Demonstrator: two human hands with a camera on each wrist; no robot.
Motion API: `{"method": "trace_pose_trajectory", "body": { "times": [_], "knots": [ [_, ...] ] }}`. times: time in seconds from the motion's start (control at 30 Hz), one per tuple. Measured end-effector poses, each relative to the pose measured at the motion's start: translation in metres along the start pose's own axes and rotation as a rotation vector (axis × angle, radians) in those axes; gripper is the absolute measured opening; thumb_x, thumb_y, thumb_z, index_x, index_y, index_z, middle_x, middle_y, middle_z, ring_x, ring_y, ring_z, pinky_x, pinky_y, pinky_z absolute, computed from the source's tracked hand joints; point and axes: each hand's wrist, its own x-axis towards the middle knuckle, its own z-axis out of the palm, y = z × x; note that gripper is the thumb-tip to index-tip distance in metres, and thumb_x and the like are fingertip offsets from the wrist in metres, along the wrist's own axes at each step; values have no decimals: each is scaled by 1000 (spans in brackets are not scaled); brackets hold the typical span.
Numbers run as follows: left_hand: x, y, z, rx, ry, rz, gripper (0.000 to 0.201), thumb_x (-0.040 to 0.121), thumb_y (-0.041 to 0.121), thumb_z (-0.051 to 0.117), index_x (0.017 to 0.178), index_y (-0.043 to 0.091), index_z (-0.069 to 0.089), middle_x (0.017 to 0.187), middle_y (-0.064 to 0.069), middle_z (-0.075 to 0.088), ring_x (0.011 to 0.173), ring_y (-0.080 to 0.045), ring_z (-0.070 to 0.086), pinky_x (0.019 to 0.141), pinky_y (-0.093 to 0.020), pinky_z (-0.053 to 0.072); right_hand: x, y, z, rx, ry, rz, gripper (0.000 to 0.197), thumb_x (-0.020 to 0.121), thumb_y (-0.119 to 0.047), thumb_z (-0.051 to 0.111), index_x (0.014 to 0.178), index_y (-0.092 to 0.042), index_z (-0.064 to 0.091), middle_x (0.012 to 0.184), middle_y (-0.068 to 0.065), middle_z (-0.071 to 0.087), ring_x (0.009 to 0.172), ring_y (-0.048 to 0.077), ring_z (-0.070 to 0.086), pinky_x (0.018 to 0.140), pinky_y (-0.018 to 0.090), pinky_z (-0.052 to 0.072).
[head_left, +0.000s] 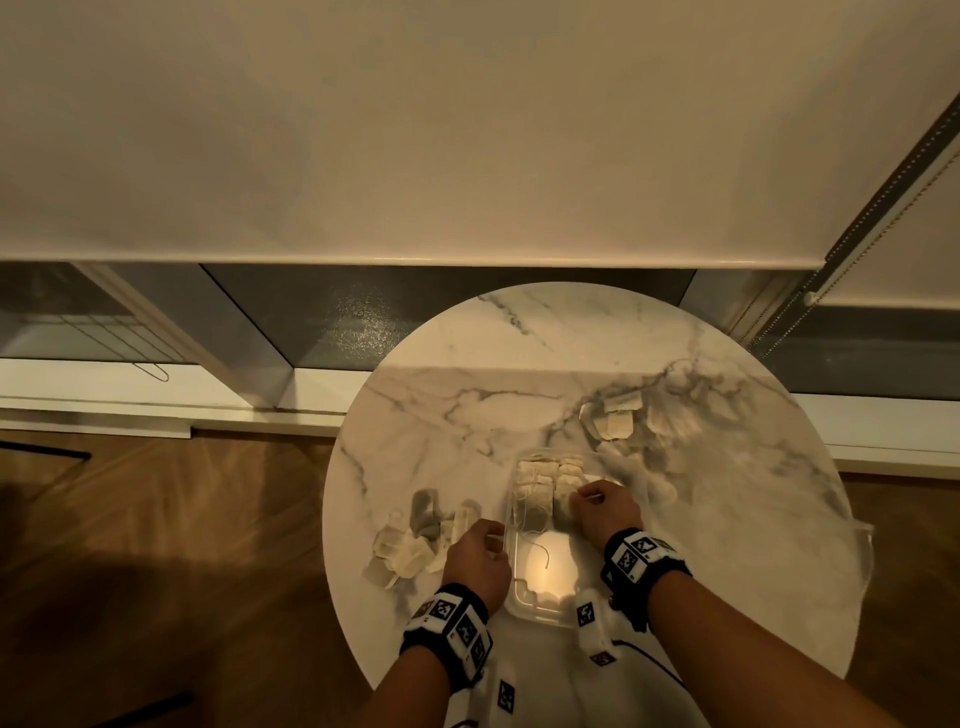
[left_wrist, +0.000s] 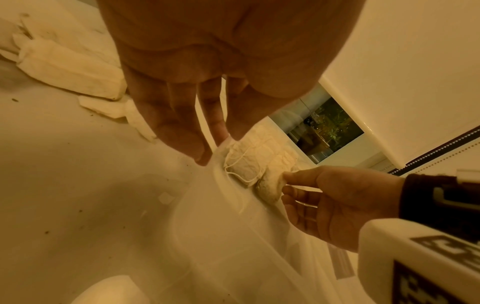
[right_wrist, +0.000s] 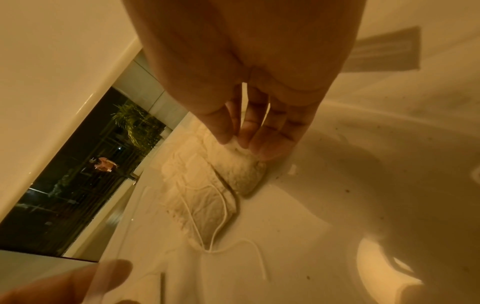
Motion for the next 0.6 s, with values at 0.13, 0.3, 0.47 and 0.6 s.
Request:
{"method": "trace_pose_trajectory", "body": {
  "times": [0.13,0.3,0.47,0.6],
  "knots": [
    [2,0,2,-5,3,4,31,85,4,55,110,22,63,97,4,66,89,-9,62,81,-25,55,-1,0,-2,-38,10,35,22,83,-23,67,103,-16,65,96,6,65,90,24,60,82,28,47],
    [4,0,3,15,6,17,32,85,5,56,111,23,63,99,6,66,89,-8,61,75,-16,48,-2,3,-2,-105,-64,113,42,78,-33,72,112,-22,51,106,9,62,88,24,57,74,26,41],
    [5,-2,3,13,7,22,31,85,7,56,111,23,63,98,7,65,88,-6,60,71,-12,45,2,2,2,-150,-48,51,23,81,-27,69,101,-19,59,106,8,66,86,20,54,76,25,42],
    [5,-4,4,13,10,31,31,86,8,57,112,22,63,97,7,65,88,-7,61,74,-15,48,2,-1,3,-158,-45,32,15,85,-24,65,98,-18,61,106,8,66,86,21,54,77,25,41]
  ]
}}
